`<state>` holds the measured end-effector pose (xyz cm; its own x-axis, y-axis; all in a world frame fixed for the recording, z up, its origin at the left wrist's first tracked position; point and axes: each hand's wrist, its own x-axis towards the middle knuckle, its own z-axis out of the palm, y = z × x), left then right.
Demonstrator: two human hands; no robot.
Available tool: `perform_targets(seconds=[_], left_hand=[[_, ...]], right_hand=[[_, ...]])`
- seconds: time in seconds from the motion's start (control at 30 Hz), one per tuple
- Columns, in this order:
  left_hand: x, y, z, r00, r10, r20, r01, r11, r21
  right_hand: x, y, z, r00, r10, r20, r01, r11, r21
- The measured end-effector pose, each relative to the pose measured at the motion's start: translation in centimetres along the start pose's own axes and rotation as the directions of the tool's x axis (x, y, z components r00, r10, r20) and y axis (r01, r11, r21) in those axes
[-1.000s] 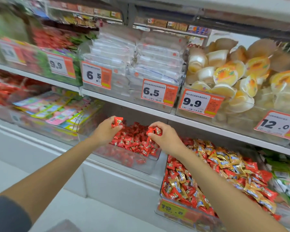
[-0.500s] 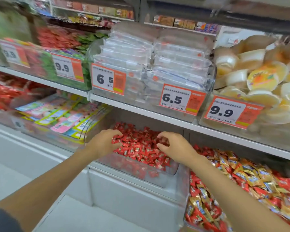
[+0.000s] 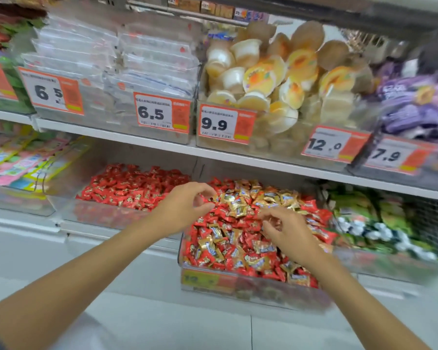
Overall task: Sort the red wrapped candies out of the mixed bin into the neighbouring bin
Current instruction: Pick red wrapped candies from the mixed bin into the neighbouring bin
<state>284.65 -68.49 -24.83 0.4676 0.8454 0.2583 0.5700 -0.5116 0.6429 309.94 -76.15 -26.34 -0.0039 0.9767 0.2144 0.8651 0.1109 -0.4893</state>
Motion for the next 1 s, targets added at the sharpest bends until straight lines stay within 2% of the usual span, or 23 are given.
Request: perform_targets(seconds=[0.07, 0.2, 0.3, 0.37, 0.43, 0.5, 0.6, 0.73, 0.9, 1.0], left_hand=[[0.7, 1.0, 1.7, 0.997, -0.039, 0.070, 0.042, 0.998, -0.040], [3.0, 1.7, 4.6, 0.973, -0.175, 0.150, 0.134, 0.960, 0.247], [4.1, 1.1, 6.9, 0.906, -0.356, 0.231, 0.279, 0.910, 0.306], [3.8, 0.6, 8.4, 0.904, -0.389, 0.176, 0.292, 0.864, 0.410], [3.0, 0.2, 9.3, 0.941, -0.330, 0.078, 0.242, 0.815, 0.527], [2.7, -0.2, 9.3, 0.969, -0.248, 0.017, 0.212, 0.860, 0.464], [2.5, -0.5, 8.3, 0.984, -0.174, -0.032, 0.177, 0.967, 0.185], [2.5, 0.4, 6.9, 0.984, -0.178, -0.001, 0.178, 0.982, -0.064], [2.9, 2.1, 6.0, 0.986, -0.139, 0.097, 0.143, 0.989, -0.042], [2.9, 2.8, 5.9, 0.979, -0.171, 0.114, 0.177, 0.983, -0.046]], right_hand=[[-1.2, 1.0, -0.4, 0.999, 0.035, -0.040, -0.032, 0.997, 0.073], [-1.8, 1.5, -1.1, 0.997, 0.059, -0.059, -0.052, 0.992, 0.112], [-1.9, 1.8, -1.3, 0.997, 0.061, -0.047, -0.056, 0.993, 0.106], [-2.1, 2.4, -1.2, 0.997, 0.074, -0.028, -0.070, 0.991, 0.117], [-2.3, 3.3, -1.3, 0.996, 0.087, -0.025, -0.083, 0.989, 0.125], [-2.3, 4.2, -1.4, 0.995, 0.097, -0.034, -0.092, 0.988, 0.125], [-2.4, 5.1, -1.6, 0.994, 0.100, -0.054, -0.092, 0.986, 0.137], [-2.6, 4.9, -1.7, 0.993, 0.104, -0.059, -0.095, 0.987, 0.132], [-1.3, 2.5, -0.9, 0.996, 0.035, -0.076, -0.026, 0.993, 0.112], [0.9, 0.9, 0.9, 0.994, -0.096, -0.045, 0.095, 0.995, -0.032]])
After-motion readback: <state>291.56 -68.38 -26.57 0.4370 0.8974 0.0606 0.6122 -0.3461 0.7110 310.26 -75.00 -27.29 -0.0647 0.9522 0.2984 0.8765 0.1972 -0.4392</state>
